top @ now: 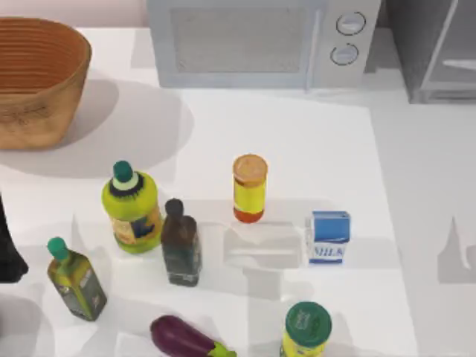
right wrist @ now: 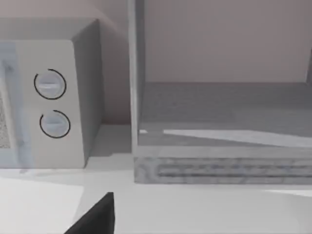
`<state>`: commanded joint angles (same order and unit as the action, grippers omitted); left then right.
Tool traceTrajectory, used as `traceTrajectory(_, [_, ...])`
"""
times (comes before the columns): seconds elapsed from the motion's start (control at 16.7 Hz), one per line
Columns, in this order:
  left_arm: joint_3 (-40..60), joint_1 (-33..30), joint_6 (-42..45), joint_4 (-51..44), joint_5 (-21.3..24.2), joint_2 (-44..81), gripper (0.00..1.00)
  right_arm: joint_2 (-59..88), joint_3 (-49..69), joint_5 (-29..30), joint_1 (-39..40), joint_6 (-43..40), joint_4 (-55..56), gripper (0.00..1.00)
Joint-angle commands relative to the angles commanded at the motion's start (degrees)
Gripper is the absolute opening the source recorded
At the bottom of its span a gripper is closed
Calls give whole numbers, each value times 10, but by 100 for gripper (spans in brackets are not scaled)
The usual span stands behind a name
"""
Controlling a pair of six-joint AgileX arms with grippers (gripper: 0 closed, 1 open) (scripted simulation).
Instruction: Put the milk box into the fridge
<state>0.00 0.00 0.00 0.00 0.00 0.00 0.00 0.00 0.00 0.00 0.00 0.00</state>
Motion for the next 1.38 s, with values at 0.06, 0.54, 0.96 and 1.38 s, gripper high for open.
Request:
traceTrajectory(0.06, [0, 0, 0, 0, 0, 0, 100, 0, 0, 0, 0, 0, 0, 100])
traceTrajectory(0.54, [0, 0, 0, 0, 0, 0, 100, 140, 36, 57, 77, 52, 4, 100])
traceTrajectory(0.96, [0, 0, 0, 0, 0, 0, 100, 408, 144, 182, 236, 174, 44, 100])
traceTrajectory(1.38, [0, 0, 0, 0, 0, 0, 100, 698, 252, 316, 405, 301, 80, 100])
